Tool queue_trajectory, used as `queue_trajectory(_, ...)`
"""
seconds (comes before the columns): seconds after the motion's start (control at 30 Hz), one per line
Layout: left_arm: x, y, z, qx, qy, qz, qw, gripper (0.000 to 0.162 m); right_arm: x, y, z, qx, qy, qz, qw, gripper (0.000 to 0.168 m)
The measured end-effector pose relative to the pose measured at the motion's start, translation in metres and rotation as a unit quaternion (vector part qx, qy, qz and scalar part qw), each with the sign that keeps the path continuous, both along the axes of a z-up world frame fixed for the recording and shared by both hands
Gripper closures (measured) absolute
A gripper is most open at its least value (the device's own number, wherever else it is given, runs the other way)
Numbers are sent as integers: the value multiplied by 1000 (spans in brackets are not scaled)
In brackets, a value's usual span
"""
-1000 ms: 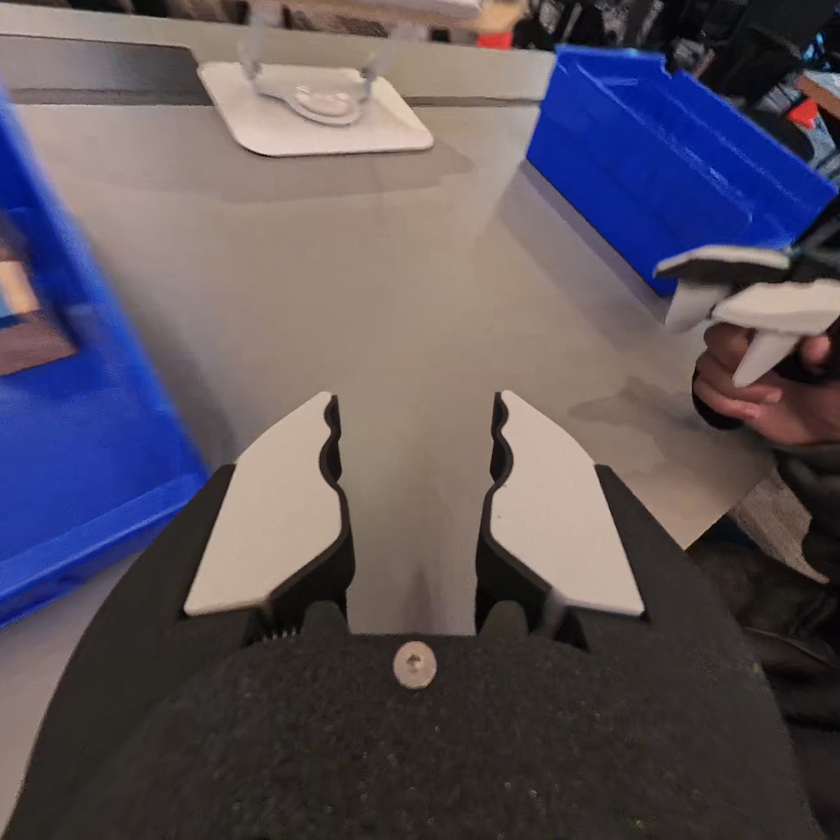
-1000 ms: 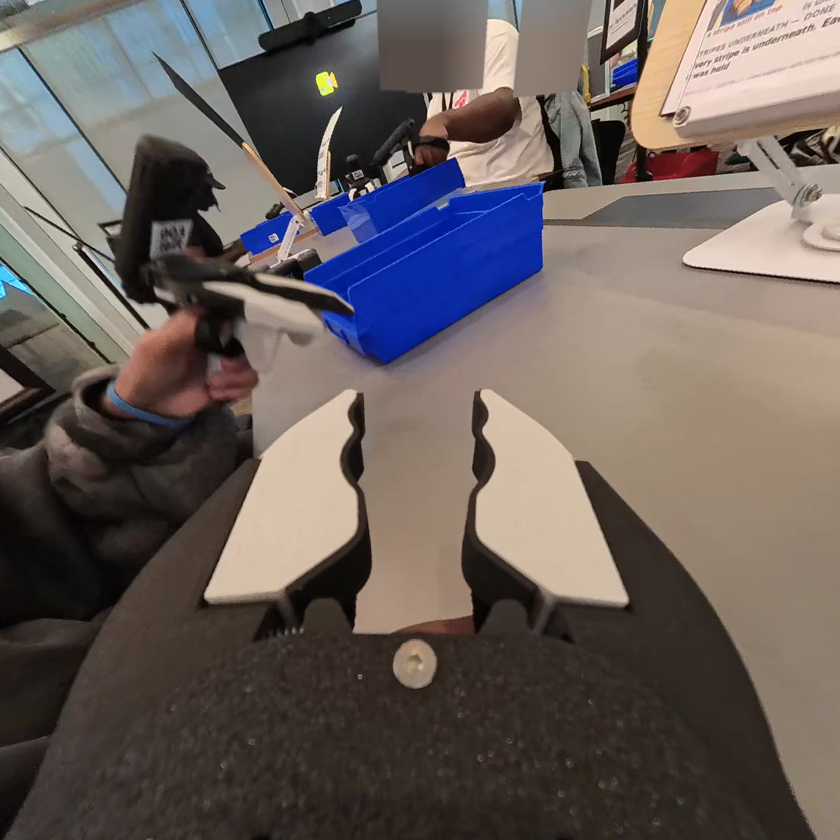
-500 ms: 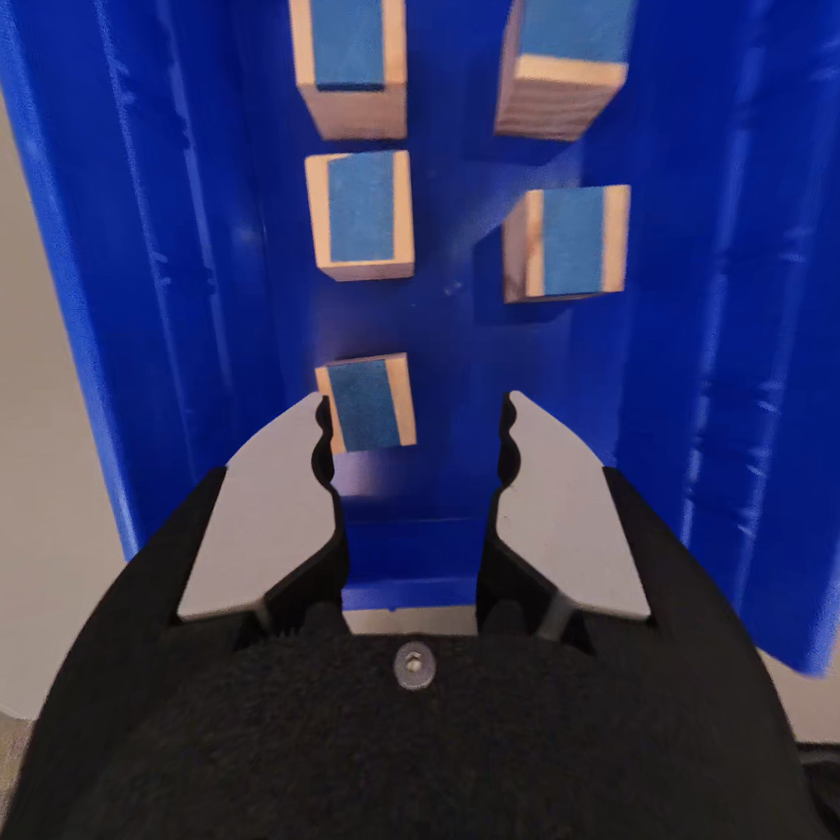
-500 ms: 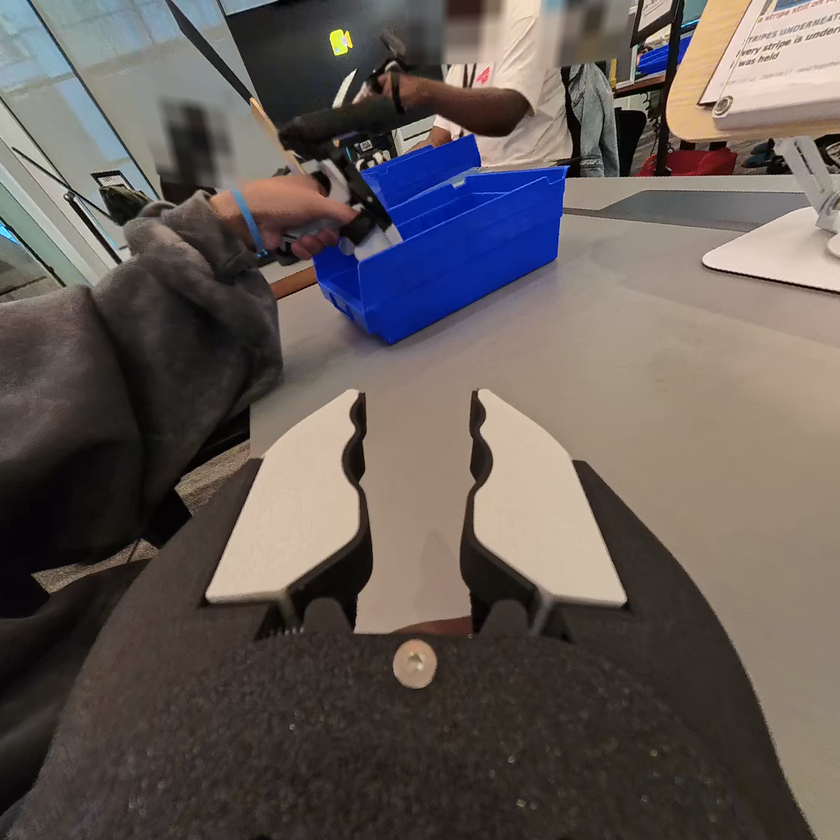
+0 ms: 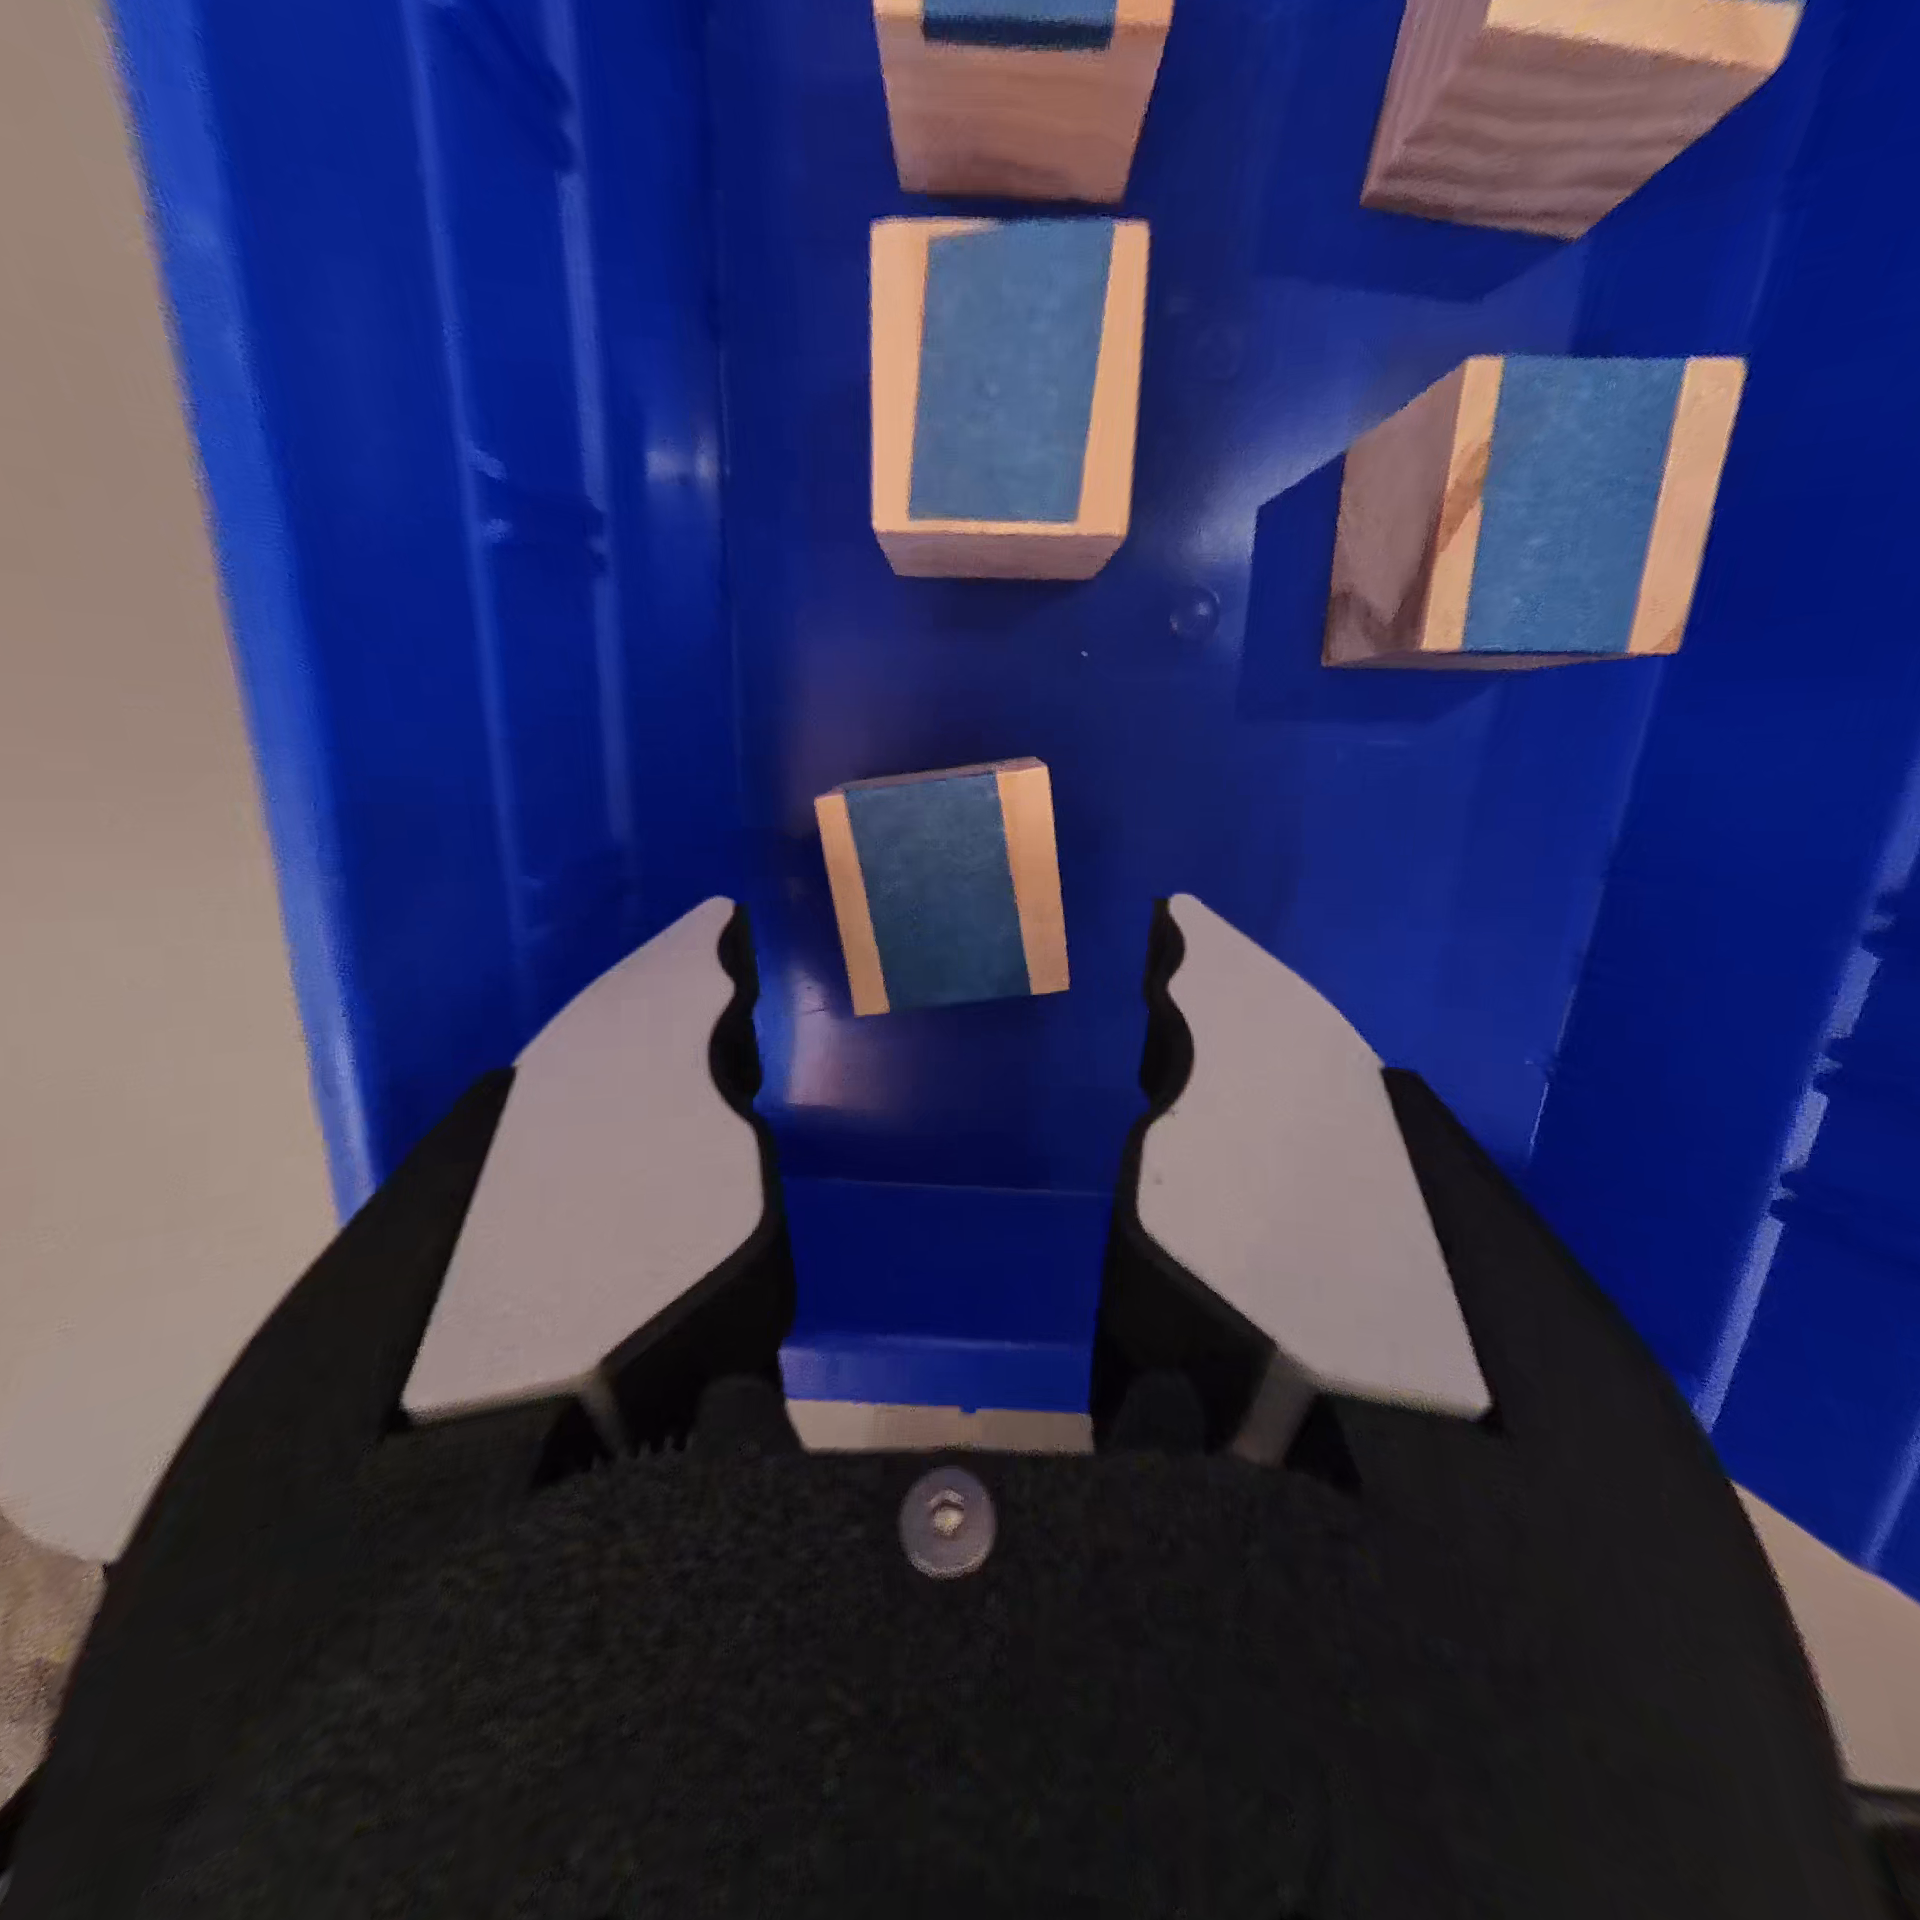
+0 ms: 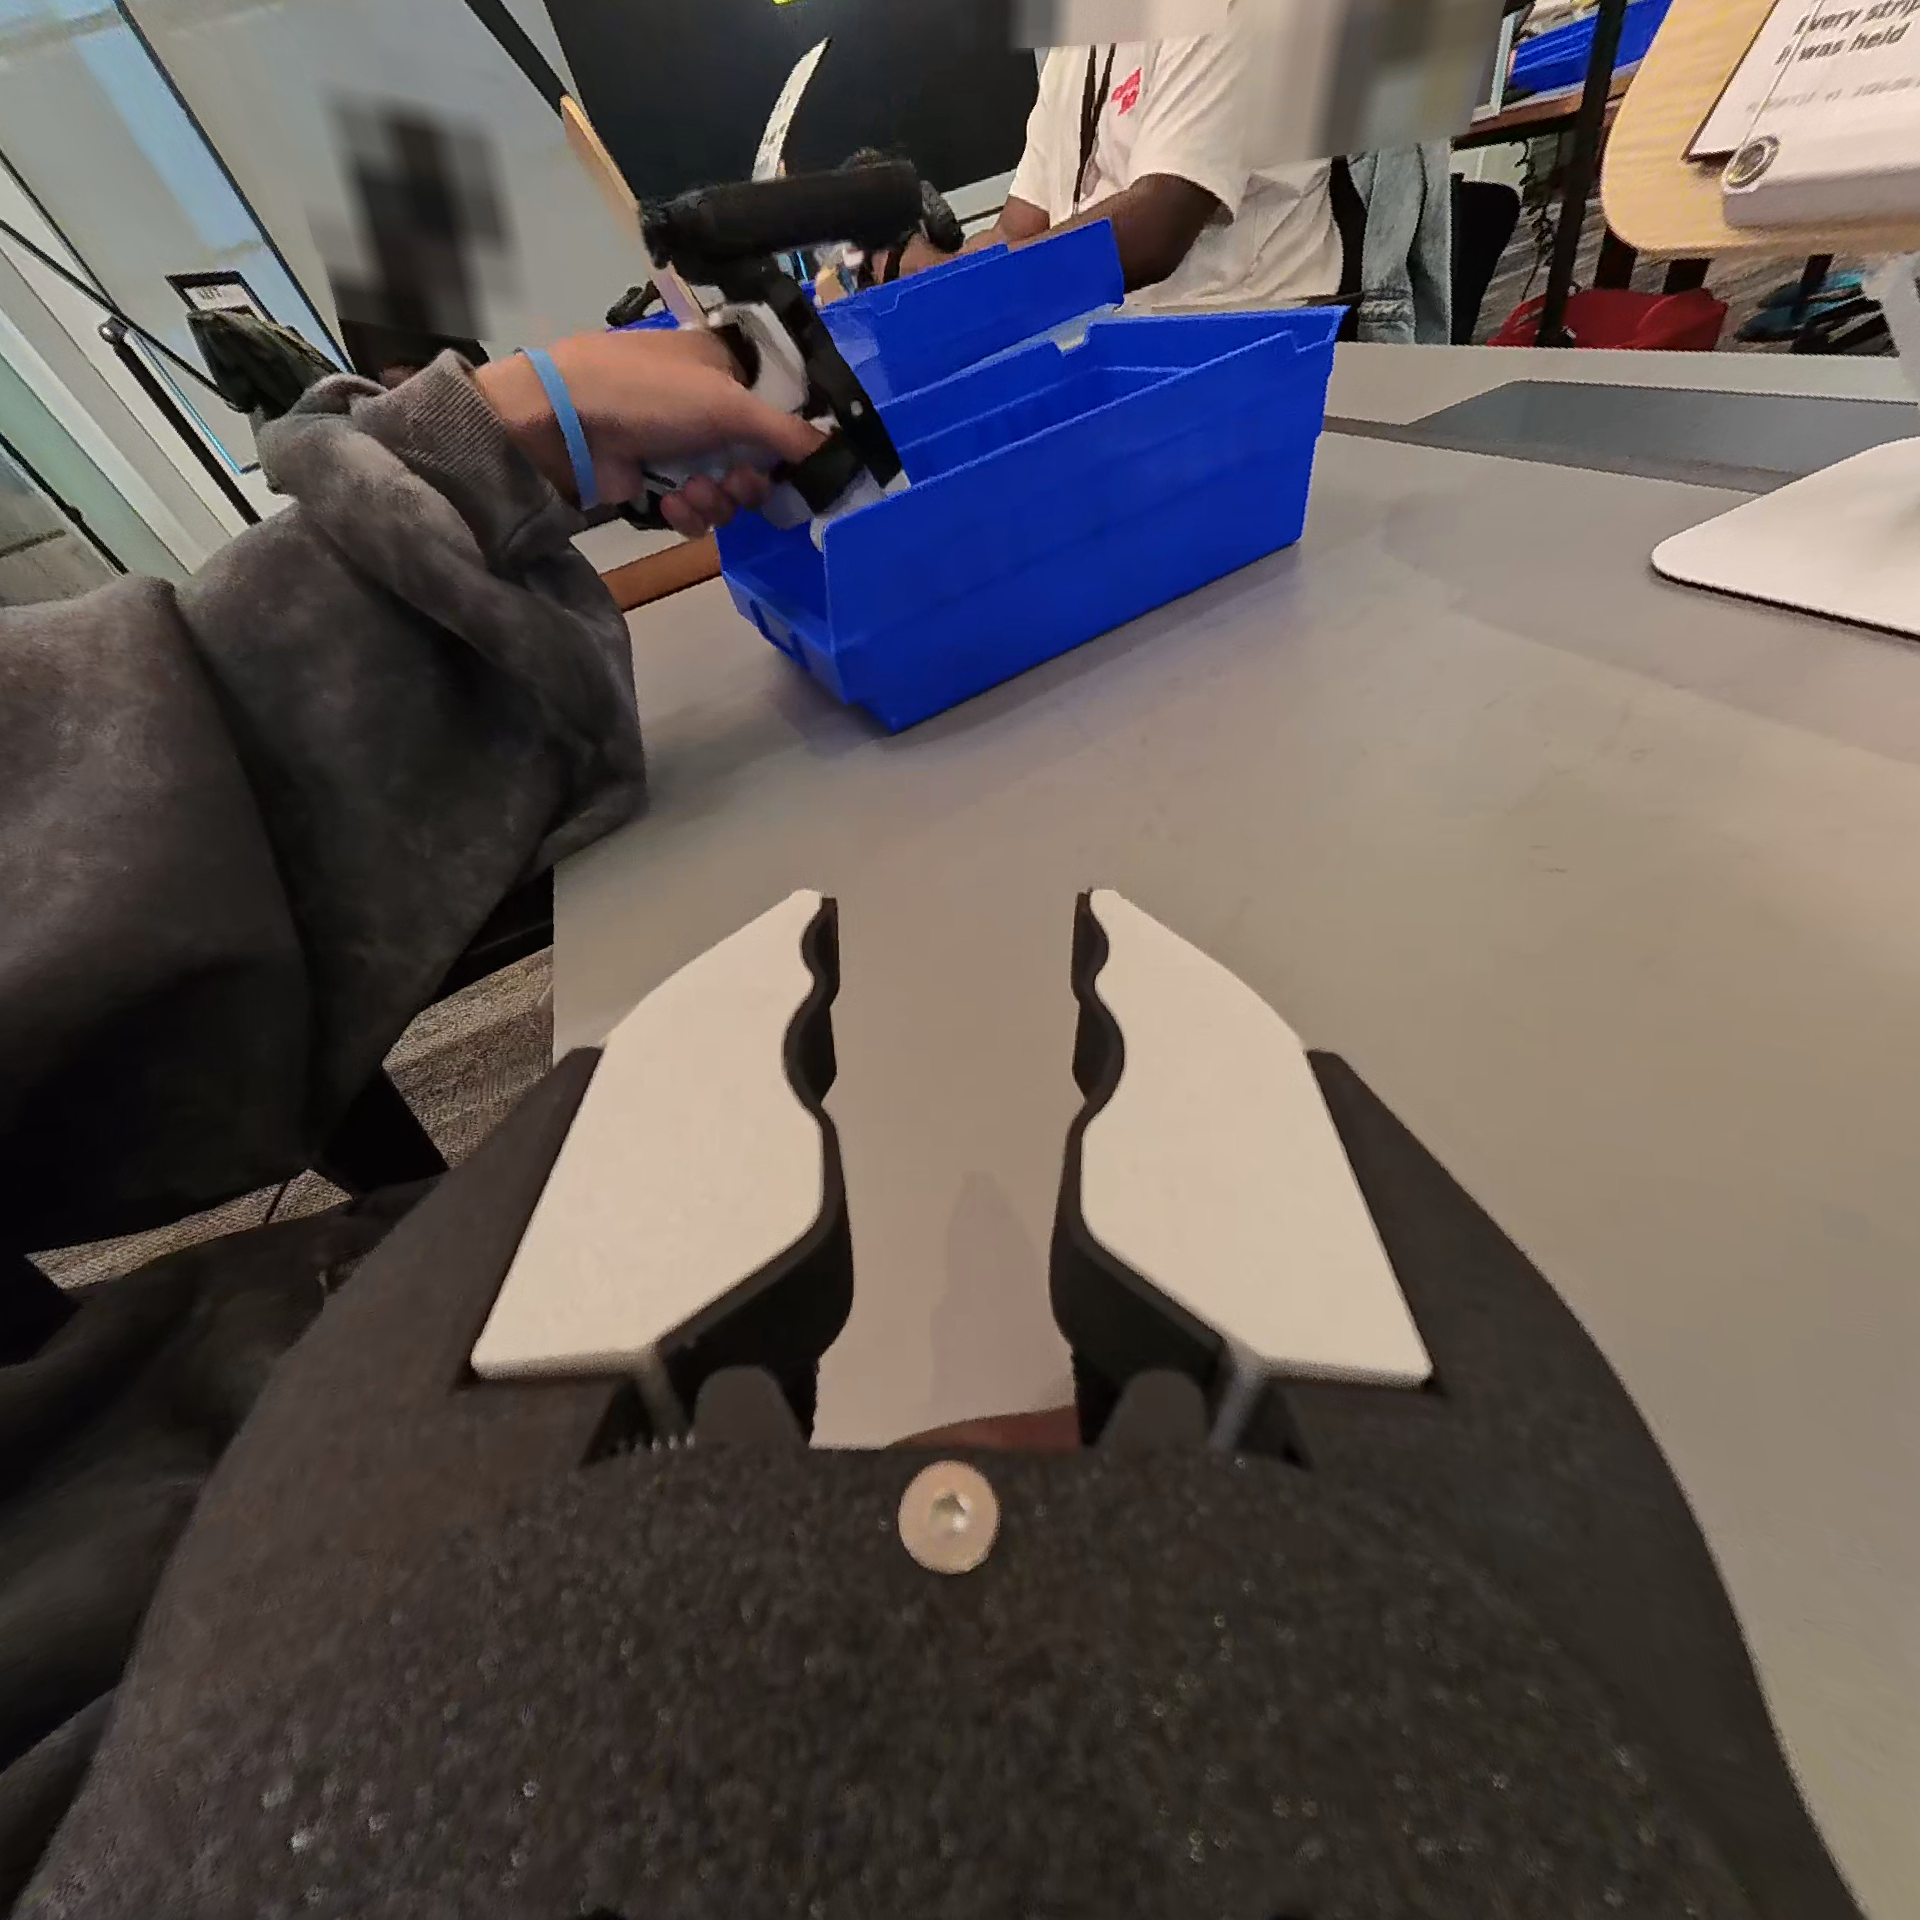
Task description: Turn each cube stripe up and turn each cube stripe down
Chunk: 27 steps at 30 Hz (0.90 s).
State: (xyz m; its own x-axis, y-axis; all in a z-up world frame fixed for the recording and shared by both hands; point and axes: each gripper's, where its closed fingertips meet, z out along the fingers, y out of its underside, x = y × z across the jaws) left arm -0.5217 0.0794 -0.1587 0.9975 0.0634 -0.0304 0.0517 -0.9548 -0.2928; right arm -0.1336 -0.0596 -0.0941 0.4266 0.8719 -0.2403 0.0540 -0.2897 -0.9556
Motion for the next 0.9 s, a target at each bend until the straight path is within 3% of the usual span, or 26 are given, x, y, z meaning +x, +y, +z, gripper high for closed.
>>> queue_trajectory(0.13,2,4,-11,-4,-19,10,1000,89,-1,-1,-2,3,-8,-1,1000,126)
queue_trajectory(0.2,4,8,-8,9,-23,8,1000,119,-1,-1,-3,3,-9,0,1000,126)
queue_trajectory(0.33,20,4,0,9,-55,-14,998,119,1,-1,-3,3,-11,-1,1000,126)
queue_trajectory(0.6,93,-5,104,147,-133,-107,974,119,14,8,2,3,2,-24,1000,127)
queue_trajectory(0.73,177,-17,132,188,-217,-205,936,120,25,18,3,13,2,-48,999,127)
queue_trajectory(0.8,234,-29,139,197,-311,-265,891,119,31,22,4,18,7,-57,998,125)
queue_trajectory(0.9,308,-49,143,169,-462,-298,818,119,37,31,14,61,3,-65,996,121)
